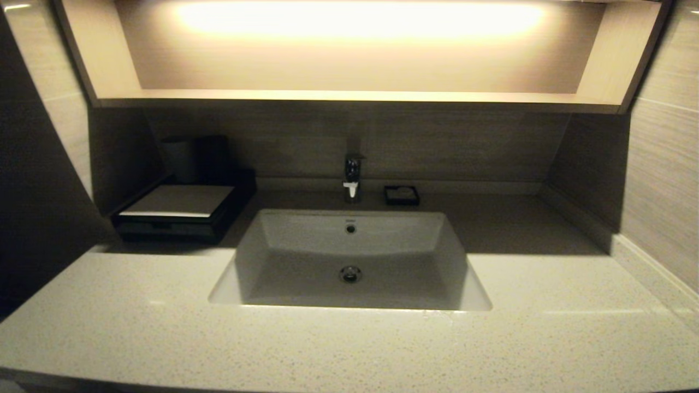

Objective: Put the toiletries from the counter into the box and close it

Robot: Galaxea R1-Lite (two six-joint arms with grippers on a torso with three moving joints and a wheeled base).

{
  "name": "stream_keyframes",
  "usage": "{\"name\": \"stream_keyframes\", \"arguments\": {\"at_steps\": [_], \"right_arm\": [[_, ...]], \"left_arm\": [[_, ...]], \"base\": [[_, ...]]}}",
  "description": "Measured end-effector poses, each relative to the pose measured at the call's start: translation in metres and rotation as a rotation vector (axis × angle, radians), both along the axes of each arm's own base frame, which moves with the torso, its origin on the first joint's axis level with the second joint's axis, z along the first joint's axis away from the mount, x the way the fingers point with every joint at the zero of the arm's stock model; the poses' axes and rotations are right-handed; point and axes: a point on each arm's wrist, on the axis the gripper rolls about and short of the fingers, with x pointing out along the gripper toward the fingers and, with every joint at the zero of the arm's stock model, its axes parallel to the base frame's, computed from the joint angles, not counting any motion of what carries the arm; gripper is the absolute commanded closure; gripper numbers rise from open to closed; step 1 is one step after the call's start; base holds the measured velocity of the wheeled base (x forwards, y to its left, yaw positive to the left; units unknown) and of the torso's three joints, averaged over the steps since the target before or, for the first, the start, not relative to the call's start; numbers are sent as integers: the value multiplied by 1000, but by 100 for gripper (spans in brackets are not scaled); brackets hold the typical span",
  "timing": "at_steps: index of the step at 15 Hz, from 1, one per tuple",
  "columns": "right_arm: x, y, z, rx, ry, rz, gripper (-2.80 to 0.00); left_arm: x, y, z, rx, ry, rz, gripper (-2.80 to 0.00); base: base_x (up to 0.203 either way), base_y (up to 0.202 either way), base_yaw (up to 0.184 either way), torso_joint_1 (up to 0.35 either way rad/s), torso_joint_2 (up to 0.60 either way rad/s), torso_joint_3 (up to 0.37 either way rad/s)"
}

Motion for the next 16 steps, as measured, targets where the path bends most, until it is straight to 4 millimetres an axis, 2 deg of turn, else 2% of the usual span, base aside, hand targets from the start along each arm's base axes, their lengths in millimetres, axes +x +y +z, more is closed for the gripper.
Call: {"name": "stream_keyframes", "arguments": {"at_steps": [16], "right_arm": [[0,0,0,0,0,0,0]], "left_arm": [[0,0,0,1,0,0,0]], "base": [[0,0,0,0,0,0]]}}
